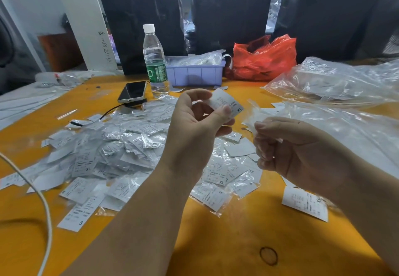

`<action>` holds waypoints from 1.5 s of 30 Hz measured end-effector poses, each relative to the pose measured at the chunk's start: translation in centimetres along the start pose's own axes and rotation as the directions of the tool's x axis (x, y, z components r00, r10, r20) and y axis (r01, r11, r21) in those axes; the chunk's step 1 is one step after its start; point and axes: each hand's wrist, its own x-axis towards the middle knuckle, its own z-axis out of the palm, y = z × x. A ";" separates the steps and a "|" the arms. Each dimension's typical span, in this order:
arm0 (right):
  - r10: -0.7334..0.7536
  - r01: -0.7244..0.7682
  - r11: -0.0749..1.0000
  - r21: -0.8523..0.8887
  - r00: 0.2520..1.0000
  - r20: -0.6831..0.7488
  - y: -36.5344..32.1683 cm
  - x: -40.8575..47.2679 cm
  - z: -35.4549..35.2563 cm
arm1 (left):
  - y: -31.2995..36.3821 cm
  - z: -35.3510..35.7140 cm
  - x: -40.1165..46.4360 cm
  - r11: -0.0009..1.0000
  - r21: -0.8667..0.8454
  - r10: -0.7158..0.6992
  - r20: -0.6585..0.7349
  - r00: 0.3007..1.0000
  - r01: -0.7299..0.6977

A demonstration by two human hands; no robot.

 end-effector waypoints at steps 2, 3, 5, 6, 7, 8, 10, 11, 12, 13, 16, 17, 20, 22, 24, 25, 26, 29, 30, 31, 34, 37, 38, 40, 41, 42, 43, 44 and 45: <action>0.007 -0.007 1.000 -0.004 1.000 0.015 0.1 0.1 -0.1 | 0.1 0.0 0.0 0.999 -0.049 -0.016 0.004 1.000 0.016; 0.008 -0.008 1.000 -0.005 1.000 0.018 0.1 0.1 -0.2 | 0.1 0.0 0.1 0.998 -0.065 -0.020 0.010 1.000 0.020; 0.008 -0.008 1.000 0.001 1.000 0.012 0.1 0.1 -0.2 | 0.0 -0.1 0.2 0.997 -0.072 -0.024 0.032 0.999 0.026; 0.007 -0.008 1.000 0.003 1.000 0.008 0.1 0.1 -0.2 | 0.0 -0.1 0.2 0.997 -0.075 -0.027 0.043 0.999 0.030; 0.006 -0.006 1.000 0.005 1.000 0.004 0.1 0.2 -0.2 | 0.0 -0.1 0.2 0.996 -0.082 -0.029 0.049 0.998 0.033; 0.005 -0.005 1.000 0.006 1.000 0.000 0.1 0.2 -0.2 | 0.0 -0.1 0.2 0.995 -0.089 -0.031 0.053 0.998 0.035; 0.007 -0.006 1.000 0.013 1.000 -0.010 0.1 0.2 -0.3 | 0.1 -0.1 0.2 0.995 -0.094 -0.035 0.053 0.998 0.040; 0.008 -0.008 1.000 0.015 1.000 -0.014 0.1 0.2 -0.3 | 0.1 -0.1 0.2 0.994 -0.096 -0.039 0.049 0.998 0.044; 0.009 -0.008 1.000 0.016 1.000 -0.016 0.1 0.2 -0.3 | 0.1 -0.1 0.2 0.994 -0.103 -0.043 0.044 0.998 0.047; 0.007 -0.007 1.000 0.015 1.000 -0.017 0.1 0.2 -0.3 | 0.1 -0.1 0.2 0.992 -0.115 -0.047 0.040 0.998 0.051; -0.001 0.001 1.000 0.008 1.000 -0.031 0.1 0.1 -0.2 | 0.1 -0.1 0.2 0.987 -0.151 -0.052 0.027 0.998 0.055; -0.001 0.001 1.000 0.004 0.999 -0.039 0.1 0.1 -0.2 | 0.1 -0.2 0.2 0.986 -0.159 -0.052 0.026 0.998 0.055; 0.000 0.000 1.000 -0.007 0.999 -0.039 0.1 0.2 -0.2 | 0.2 -0.1 0.2 0.986 -0.155 -0.050 0.018 0.999 0.053; -0.004 0.004 1.000 -0.016 1.000 -0.025 0.2 0.2 -0.2 | 0.2 -0.1 0.2 0.990 -0.130 -0.050 0.005 0.999 0.050; -0.014 0.013 0.999 -0.030 1.000 -0.011 0.3 0.2 -0.2 | 0.2 0.0 0.2 0.996 -0.077 -0.046 -0.009 0.999 0.045; -0.018 0.018 0.999 -0.044 1.000 -0.011 0.3 0.2 -0.3 | 0.2 0.1 0.1 0.998 -0.050 -0.044 -0.014 0.999 0.043; -0.022 0.021 0.998 -0.064 1.000 -0.014 0.4 0.3 -0.3 | 0.2 0.2 0.1 0.999 -0.028 -0.046 -0.014 0.999 0.046; -0.030 0.028 0.992 -0.123 0.999 -0.014 0.5 0.4 -0.3 | 0.0 0.3 -0.1 0.997 0.040 -0.061 -0.013 0.998 0.061; -0.033 0.031 0.991 -0.132 0.999 -0.012 0.6 0.4 -0.3 | 0.0 0.4 -0.1 0.996 0.057 -0.071 -0.012 0.997 0.072; -0.034 0.033 0.990 -0.134 0.999 -0.011 0.7 0.5 -0.3 | -0.1 0.4 -0.1 0.994 0.068 -0.087 -0.005 0.996 0.087; -0.046 0.045 0.989 -0.141 0.999 -0.001 0.8 0.4 -0.4 | -0.3 0.6 -0.2 0.986 0.071 -0.152 0.022 0.988 0.151; -0.063 0.062 0.979 -0.195 0.998 0.004 0.7 0.2 -0.3 | -0.4 0.8 -0.2 0.972 0.021 -0.235 0.034 0.971 0.235; -0.070 0.068 0.974 -0.216 0.998 -0.002 0.7 0.2 -0.3 | -0.4 0.8 -0.2 0.964 -0.007 -0.266 0.041 0.963 0.266; -0.089 0.079 0.965 -0.252 0.996 -0.030 0.7 0.1 -0.2 | -0.3 0.8 -0.1 0.942 -0.079 -0.320 0.070 0.945 0.325; -0.099 0.084 0.961 -0.264 0.994 -0.045 0.6 0.1 0.0 | -0.3 0.7 -0.1 0.930 -0.110 -0.341 0.088 0.936 0.350; -0.110 0.092 0.957 -0.275 0.993 -0.052 0.7 0.1 0.0 | -0.2 0.7 -0.1 0.919 -0.133 -0.359 0.105 0.927 0.371; -0.119 0.098 0.953 -0.288 0.991 -0.059 0.7 0.1 0.0 | -0.1 0.6 -0.1 0.909 -0.149 -0.375 0.115 0.920 0.389; -0.131 0.108 0.947 -0.304 0.990 -0.059 0.7 0.1 0.0 | -0.1 0.6 -0.1 0.902 -0.160 -0.386 0.122 0.914 0.402; -0.140 0.115 0.941 -0.319 0.989 -0.054 0.7 0.0 0.1 | -0.1 0.6 -0.1 0.896 -0.167 -0.394 0.131 0.910 0.412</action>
